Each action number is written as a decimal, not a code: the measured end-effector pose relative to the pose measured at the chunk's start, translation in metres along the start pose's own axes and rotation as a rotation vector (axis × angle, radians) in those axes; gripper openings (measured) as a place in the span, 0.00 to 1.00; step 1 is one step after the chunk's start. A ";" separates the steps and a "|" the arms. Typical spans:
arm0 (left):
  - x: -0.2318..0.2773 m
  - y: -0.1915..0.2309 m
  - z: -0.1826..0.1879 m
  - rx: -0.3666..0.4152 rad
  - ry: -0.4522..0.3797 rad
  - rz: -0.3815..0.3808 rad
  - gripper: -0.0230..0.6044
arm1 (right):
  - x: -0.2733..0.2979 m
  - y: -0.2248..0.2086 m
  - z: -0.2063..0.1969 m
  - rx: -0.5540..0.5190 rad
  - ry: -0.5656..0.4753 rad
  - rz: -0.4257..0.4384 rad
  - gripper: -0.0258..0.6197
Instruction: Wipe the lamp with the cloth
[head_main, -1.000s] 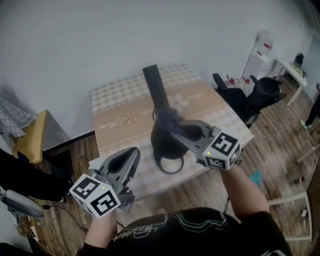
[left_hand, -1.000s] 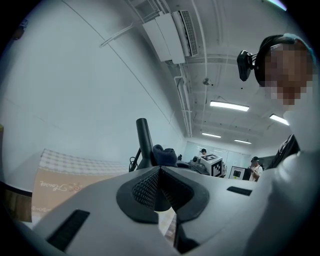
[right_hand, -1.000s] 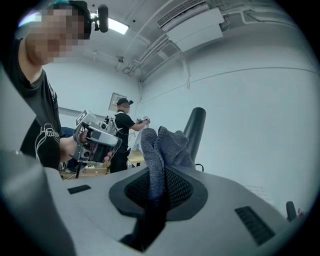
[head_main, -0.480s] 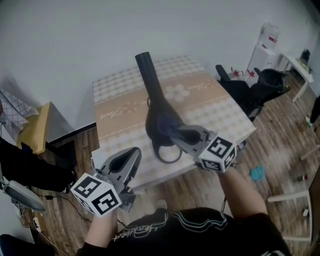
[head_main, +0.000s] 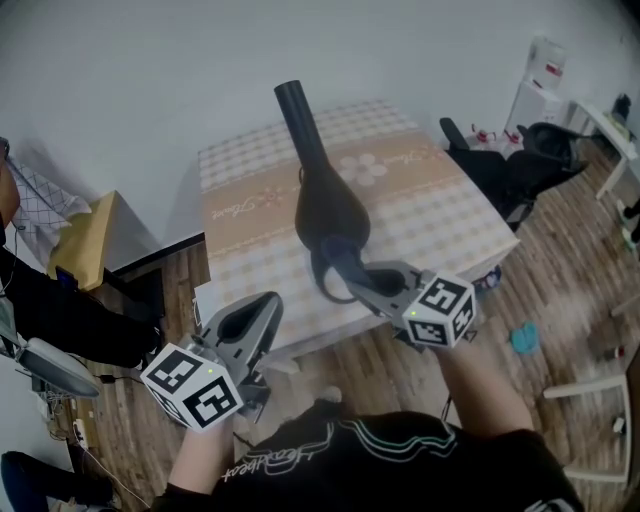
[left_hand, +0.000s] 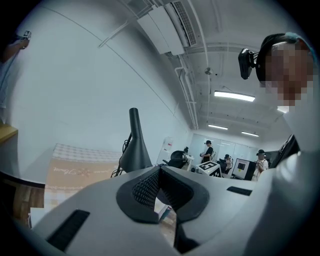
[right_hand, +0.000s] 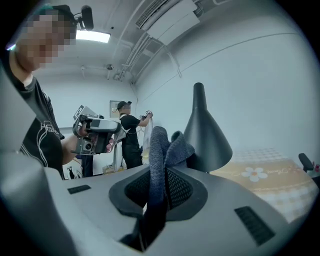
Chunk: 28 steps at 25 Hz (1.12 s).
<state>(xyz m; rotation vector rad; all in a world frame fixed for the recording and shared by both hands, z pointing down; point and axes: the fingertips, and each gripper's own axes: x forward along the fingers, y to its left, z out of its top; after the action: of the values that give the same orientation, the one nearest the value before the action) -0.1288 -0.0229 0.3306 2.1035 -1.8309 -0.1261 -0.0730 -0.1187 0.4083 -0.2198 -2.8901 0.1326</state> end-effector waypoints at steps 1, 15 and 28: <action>-0.003 -0.002 -0.002 0.002 0.001 0.001 0.04 | -0.002 0.005 -0.001 0.005 -0.003 0.003 0.12; -0.009 0.010 0.027 0.060 -0.064 -0.128 0.04 | -0.024 0.016 0.070 -0.070 -0.100 -0.162 0.12; 0.008 0.080 0.070 0.108 -0.027 -0.275 0.04 | 0.025 -0.002 0.137 -0.241 -0.097 -0.365 0.12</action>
<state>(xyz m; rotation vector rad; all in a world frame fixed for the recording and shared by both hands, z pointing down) -0.2232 -0.0534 0.2912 2.4322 -1.5851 -0.1257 -0.1311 -0.1260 0.2815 0.2822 -2.9784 -0.2765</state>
